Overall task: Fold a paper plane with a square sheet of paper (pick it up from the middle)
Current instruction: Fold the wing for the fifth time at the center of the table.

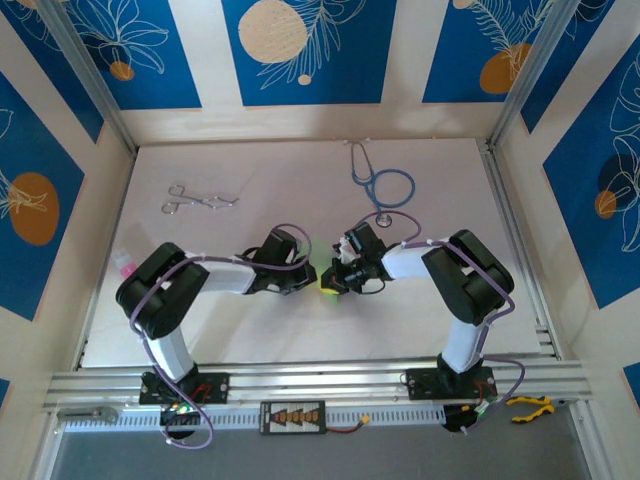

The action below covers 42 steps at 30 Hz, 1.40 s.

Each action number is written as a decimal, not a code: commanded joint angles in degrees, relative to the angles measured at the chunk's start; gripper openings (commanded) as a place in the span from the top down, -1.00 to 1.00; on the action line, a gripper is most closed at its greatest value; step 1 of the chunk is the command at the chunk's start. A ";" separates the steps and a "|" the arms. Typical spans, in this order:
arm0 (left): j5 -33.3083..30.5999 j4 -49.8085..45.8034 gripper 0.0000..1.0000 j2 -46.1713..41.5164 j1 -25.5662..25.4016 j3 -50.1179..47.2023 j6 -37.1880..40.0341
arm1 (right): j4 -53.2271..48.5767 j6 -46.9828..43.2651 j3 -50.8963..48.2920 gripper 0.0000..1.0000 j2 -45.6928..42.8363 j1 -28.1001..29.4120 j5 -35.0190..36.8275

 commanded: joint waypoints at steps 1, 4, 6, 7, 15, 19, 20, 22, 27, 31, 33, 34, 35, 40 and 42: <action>-3.09 -3.52 0.90 1.69 0.59 0.67 0.08 | -6.00 0.47 -1.58 1.00 3.59 0.79 2.88; -2.98 -2.80 0.90 1.80 1.77 -0.98 0.71 | -6.40 0.38 -1.67 1.00 3.78 0.78 3.07; -2.54 -2.52 0.90 1.66 2.84 -1.91 0.76 | -6.63 0.34 -1.77 1.00 3.77 0.79 3.16; -2.33 -2.52 0.90 1.44 3.53 -2.23 0.86 | -6.70 0.32 -1.90 1.00 3.81 0.78 3.20; -1.69 -4.53 0.90 0.06 7.91 -1.66 3.16 | -6.81 0.35 -1.94 1.00 4.48 0.79 2.94; -1.67 -5.80 0.89 -0.02 10.41 -0.97 4.26 | -7.12 0.01 -1.81 1.00 4.55 0.79 2.77; -2.02 -6.68 0.89 -0.13 11.03 -0.73 4.58 | -7.09 -0.06 -1.74 1.00 4.50 0.78 2.70; -2.01 -7.39 0.89 -0.45 12.08 -0.61 4.96 | -7.08 -0.08 -1.61 1.00 4.52 0.81 2.45; -1.41 -9.25 0.87 -2.71 12.88 0.28 6.06 | -6.01 0.87 -1.13 1.00 4.06 0.87 1.16; -1.69 -10.41 0.82 -6.68 12.79 0.75 6.01 | -4.70 3.14 -0.93 1.00 2.54 1.01 0.28; -1.33 -10.34 0.77 -8.68 12.60 0.81 5.74 | -2.92 5.01 -1.24 1.00 1.24 1.23 -0.71; -0.73 -10.43 0.76 -9.53 12.56 0.97 5.95 | -1.83 6.16 -1.42 1.00 0.40 1.43 -1.03; -0.35 -10.79 0.74 -10.27 12.30 1.22 6.31 | -0.85 7.56 -1.65 1.00 -0.59 1.56 -0.98; 2.42 -10.96 0.70 -11.63 11.02 2.26 6.90 | 7.05 12.83 -4.27 0.79 -7.54 1.08 -1.49; 3.67 -10.29 0.70 -11.13 10.19 2.51 6.91 | 3.35 11.58 -4.32 0.74 -10.65 -0.15 1.44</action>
